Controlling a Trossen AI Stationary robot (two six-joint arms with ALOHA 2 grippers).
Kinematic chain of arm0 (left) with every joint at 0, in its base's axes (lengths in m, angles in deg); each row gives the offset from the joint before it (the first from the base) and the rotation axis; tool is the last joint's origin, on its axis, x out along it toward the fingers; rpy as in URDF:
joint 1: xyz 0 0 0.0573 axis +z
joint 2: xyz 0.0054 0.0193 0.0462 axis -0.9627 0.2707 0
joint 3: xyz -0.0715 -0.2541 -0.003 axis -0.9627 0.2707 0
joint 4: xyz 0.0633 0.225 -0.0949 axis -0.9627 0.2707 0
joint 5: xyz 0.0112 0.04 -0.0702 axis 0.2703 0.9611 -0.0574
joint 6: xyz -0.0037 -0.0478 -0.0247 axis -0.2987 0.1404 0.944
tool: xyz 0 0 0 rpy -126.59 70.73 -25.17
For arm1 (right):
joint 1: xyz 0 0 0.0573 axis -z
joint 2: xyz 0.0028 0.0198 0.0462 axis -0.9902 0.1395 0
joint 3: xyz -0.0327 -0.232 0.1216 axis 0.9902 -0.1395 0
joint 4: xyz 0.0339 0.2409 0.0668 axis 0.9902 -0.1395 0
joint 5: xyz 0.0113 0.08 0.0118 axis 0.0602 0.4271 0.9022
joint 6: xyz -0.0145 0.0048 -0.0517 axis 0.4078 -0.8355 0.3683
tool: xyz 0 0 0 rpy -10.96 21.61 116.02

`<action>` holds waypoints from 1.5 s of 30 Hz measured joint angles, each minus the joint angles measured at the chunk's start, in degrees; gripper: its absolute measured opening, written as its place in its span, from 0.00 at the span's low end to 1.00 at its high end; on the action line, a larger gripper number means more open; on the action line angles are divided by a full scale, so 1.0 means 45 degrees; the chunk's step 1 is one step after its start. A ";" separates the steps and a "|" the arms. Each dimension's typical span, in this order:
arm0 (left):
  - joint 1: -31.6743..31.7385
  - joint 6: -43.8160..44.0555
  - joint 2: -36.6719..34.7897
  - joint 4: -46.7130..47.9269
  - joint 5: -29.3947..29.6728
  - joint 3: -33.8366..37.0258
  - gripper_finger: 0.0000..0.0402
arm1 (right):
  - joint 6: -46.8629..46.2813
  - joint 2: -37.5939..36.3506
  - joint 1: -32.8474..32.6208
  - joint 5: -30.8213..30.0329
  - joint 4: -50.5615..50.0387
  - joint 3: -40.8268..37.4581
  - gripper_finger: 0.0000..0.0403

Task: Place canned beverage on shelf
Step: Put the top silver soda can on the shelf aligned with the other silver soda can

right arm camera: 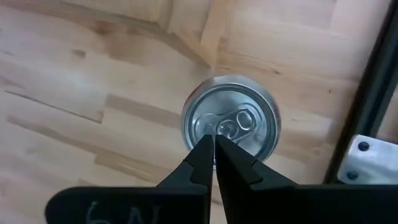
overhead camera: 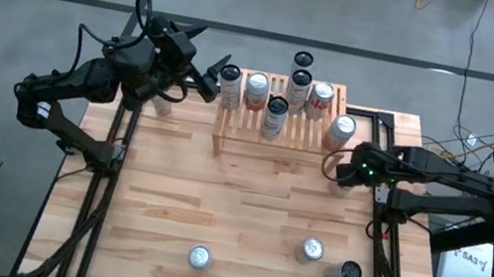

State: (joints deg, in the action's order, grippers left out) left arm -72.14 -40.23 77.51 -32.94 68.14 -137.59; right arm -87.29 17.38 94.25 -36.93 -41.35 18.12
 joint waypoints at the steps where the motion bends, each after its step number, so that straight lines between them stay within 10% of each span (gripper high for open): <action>1: 0.0000 0.0002 0.0000 0.0000 0.0000 0.0000 0.89 | 0.0022 0.0156 0.0000 -0.0023 -0.0081 0.0094 0.02; 24: 0.0000 -0.0147 0.0000 -0.0004 -0.0001 0.0000 0.89 | 0.2996 0.1793 0.0000 0.0229 -0.0820 0.1526 0.05; 45: 0.0000 -0.0154 0.0000 0.0000 -0.0005 -0.0005 0.89 | 0.2966 0.2445 0.0029 0.0251 -0.1312 0.1612 0.70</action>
State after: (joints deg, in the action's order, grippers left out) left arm -72.14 -40.93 77.51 -32.94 68.12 -137.61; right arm -73.95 28.38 94.39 -35.80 -47.26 25.38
